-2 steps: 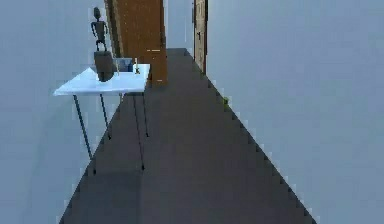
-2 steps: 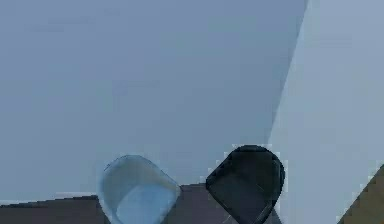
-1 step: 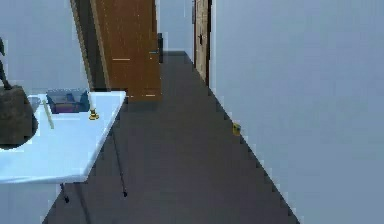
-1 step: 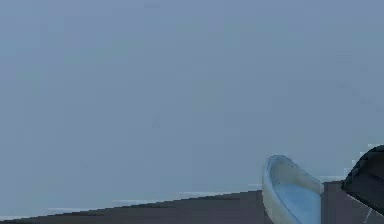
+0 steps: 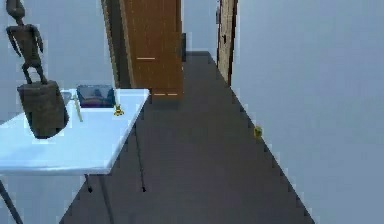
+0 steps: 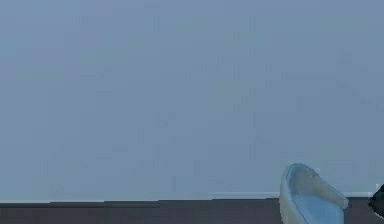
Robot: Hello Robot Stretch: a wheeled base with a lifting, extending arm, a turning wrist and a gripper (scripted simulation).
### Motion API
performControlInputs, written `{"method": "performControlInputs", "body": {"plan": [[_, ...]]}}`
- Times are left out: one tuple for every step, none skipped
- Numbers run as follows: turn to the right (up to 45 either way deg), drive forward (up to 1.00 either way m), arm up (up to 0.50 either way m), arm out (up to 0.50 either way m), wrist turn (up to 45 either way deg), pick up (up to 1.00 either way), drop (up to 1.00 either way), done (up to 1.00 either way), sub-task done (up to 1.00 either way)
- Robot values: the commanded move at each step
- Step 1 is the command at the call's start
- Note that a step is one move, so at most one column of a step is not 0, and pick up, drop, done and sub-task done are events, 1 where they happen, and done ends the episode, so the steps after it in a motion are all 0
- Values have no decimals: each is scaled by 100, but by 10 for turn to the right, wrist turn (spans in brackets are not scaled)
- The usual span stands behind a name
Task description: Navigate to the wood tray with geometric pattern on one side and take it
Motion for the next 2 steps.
{"method": "performControlInputs", "body": {"plan": [[0,45,0,0,0,0,0,0,0],[0,100,0,0,0,0,0,0,0]]}}
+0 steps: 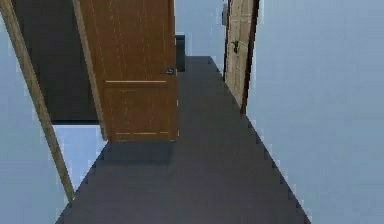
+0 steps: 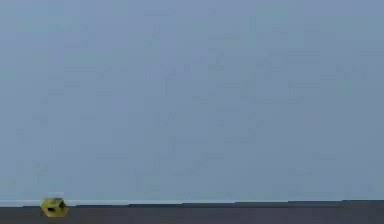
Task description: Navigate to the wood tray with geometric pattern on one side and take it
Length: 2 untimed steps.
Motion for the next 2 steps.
{"method": "performControlInputs", "body": {"plan": [[-60,0,0,0,0,0,0,0,0],[0,30,0,0,0,0,0,0,0]]}}
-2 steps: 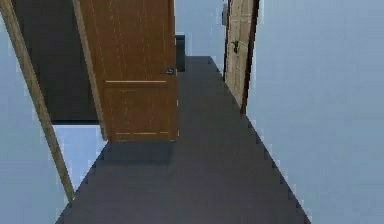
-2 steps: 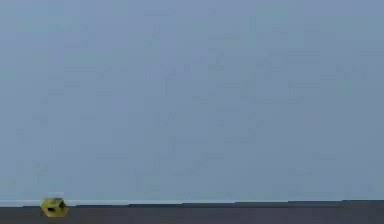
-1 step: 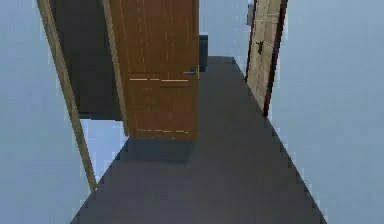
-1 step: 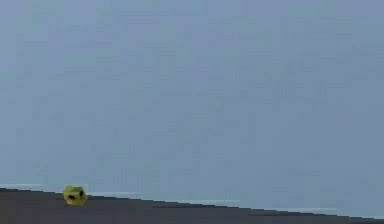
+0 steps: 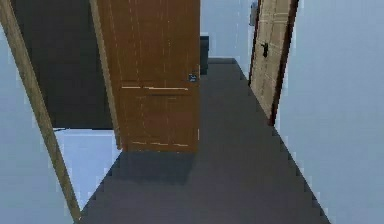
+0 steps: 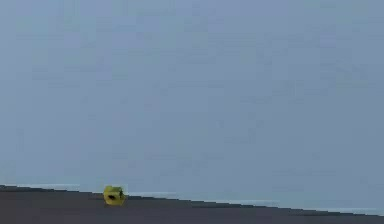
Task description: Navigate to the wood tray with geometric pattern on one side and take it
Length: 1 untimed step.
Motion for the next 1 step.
{"method": "performControlInputs", "body": {"plan": [[-180,0,0,0,0,0,0,0,0]]}}
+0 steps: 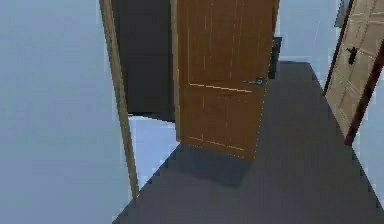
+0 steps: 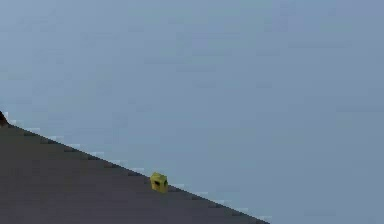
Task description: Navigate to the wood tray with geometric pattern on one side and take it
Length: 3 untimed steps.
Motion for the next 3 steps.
{"method": "performControlInputs", "body": {"plan": [[0,100,0,0,0,0,0,0,0],[-90,0,0,0,0,0,0,0,0],[0,35,0,0,0,0,0,0,0]]}}
